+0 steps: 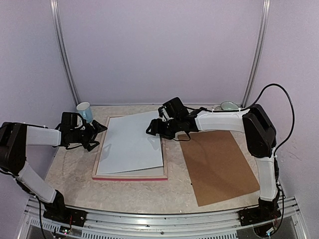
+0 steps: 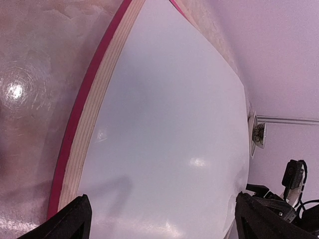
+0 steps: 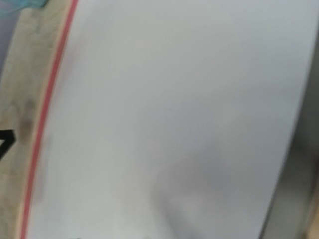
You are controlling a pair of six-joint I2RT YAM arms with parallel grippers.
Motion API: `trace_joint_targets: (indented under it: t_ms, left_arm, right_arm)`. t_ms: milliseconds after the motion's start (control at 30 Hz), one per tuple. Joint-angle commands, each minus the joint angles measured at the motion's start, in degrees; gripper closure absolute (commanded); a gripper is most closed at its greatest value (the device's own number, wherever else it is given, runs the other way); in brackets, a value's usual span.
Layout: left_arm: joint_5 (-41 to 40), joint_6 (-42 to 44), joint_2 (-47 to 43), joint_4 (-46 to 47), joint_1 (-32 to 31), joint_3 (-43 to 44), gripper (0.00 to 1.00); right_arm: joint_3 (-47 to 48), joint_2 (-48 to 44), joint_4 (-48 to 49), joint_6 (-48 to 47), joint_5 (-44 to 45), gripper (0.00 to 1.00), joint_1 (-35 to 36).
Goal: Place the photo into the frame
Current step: Place the photo on the mat board.
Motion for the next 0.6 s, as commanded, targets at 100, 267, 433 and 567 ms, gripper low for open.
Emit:
trace_joint_targets:
  t_ms: [100,267,433,567]
  left_arm:
    - [0.78,0.2,0.23,1.35,0.29,-0.53,0.01]
    - [0.86,0.13,0.31,1.35,0.3,-0.5,0.01]
    - [0.72,0.4,0.62,1.35,0.3,-0.2,0.01]
    - [-0.18,1.46,1.08,0.36,0.34,0.53,0.01]
  right_arm:
    - [3.05,0.1,-10.75,-4.67,7.13,0.28,0.49]
    - [3.35,-0.35,-12.9,-5.69,10.25,0.25,0.49]
    - [3.17,-0.88,-13.76,-6.39,12.69,0.22,0.16]
    - [1.14,-2.14,-13.19,-7.06,13.85,0.19,-0.97]
